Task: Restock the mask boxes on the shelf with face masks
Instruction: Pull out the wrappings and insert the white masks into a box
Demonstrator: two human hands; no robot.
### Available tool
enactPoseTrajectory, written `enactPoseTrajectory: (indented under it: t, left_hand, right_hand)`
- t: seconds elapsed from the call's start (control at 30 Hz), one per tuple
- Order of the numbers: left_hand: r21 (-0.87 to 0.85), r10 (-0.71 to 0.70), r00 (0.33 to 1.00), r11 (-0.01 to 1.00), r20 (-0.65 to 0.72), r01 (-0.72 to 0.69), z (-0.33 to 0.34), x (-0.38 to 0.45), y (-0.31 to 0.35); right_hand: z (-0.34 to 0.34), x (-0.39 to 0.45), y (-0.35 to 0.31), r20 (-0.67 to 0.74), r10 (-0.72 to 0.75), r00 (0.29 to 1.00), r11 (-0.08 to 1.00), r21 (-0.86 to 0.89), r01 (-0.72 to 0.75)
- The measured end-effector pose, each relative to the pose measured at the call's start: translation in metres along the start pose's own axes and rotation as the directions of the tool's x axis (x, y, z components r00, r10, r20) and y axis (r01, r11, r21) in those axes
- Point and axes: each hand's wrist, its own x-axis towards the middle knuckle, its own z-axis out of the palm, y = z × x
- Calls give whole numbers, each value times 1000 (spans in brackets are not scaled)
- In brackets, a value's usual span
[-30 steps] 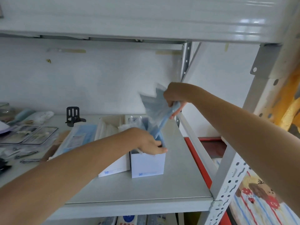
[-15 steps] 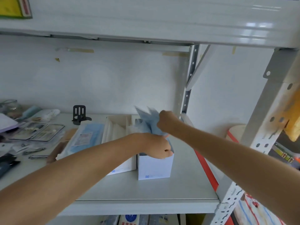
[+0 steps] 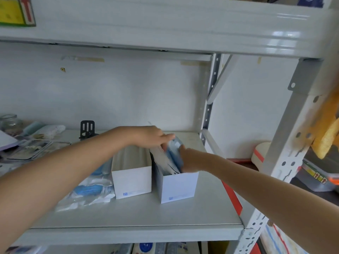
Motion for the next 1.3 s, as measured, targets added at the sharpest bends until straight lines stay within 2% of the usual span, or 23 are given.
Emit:
enactPoseTrajectory:
  t: [0.07, 0.13, 0.2, 0.27, 0.33, 0.4, 0.43, 0.47, 0.53, 0.6, 0.67, 0.77, 0.93, 1.0, 1.07, 1.13, 1.2, 1.23, 1.3]
  left_hand:
    - [-56, -62, 998, 997, -20, 61, 2, 6, -6]
    - [-112, -122, 988, 987, -96, 111, 8, 11, -9]
    - [-184, -189, 974, 969, -121, 165, 11, 13, -12]
    - [-314, -268, 963, 918, -42, 242, 12, 13, -12]
    - [-485, -310, 948, 821, 66, 303, 15, 14, -11]
    - [-601, -330, 933, 721, 140, 345, 17, 14, -8]
    - [-625, -347, 922, 685, 171, 374, 17, 14, -8]
    - [-647, -358, 912, 650, 200, 397, 15, 12, -6]
    - [-672, -360, 894, 596, 265, 440, 11, 4, -2]
    - [-713, -375, 894, 555, 245, 428, 6, 1, -3]
    - [-729, -415, 892, 553, 180, 404, 0, 0, -2]
    - [-736, -442, 887, 556, 131, 386, -13, -3, -3]
    - [-739, -471, 879, 566, 74, 366, -39, -23, -12]
    - [-756, -480, 876, 562, 31, 335, -49, -34, -15]
    - [-809, -483, 875, 523, -22, 268, -58, -46, -22]
    - [-860, -503, 861, 471, -80, 195, -63, -60, -29]
    - [-892, -533, 836, 431, -130, 136, -64, -72, -36]
    - [-906, -542, 827, 411, -150, 105, -62, -76, -39]
    - [-940, -545, 815, 341, -198, -1, -57, -80, -46]
  right_hand:
    - [-2, -3, 2, 91, 19, 996, 1000, -18, -17]
    - [-11, -4, 5, 70, 21, 997, 1000, 13, -22]
    - [-22, -7, 4, -40, 43, 998, 993, 114, -38]
    - [-27, -11, 2, -205, 66, 977, 987, 159, -33]
    - [-29, -15, -3, -384, 14, 923, 998, 65, 12]
    - [-30, -15, -2, -529, -144, 837, 988, -119, 95]
    - [-30, -12, 1, -543, -252, 801, 963, -224, 151]
    - [-30, -10, 3, -494, -364, 789, 913, -357, 198]
    - [-28, -3, 10, -329, -498, 802, 786, -562, 257]
    - [-26, 0, 15, -271, -509, 817, 759, -589, 277]
    - [-26, 2, 15, -317, -494, 810, 789, -555, 264]
    - [-34, 5, 10, -406, -424, 809, 873, -422, 245]
    - [-50, 2, 2, -414, -296, 861, 945, -256, 202]
    - [-56, -2, -3, -461, -247, 852, 969, -118, 217]
    - [-64, -6, -10, -516, -179, 837, 953, 121, 278]
    - [-74, -7, -19, -500, -102, 860, 822, 444, 356]
    - [-80, -14, -28, -319, -64, 946, 569, 767, 297]
    - [-79, -16, -33, -212, -85, 974, 477, 849, 226]
    - [-75, -13, -41, -50, -148, 988, 443, 890, 111]
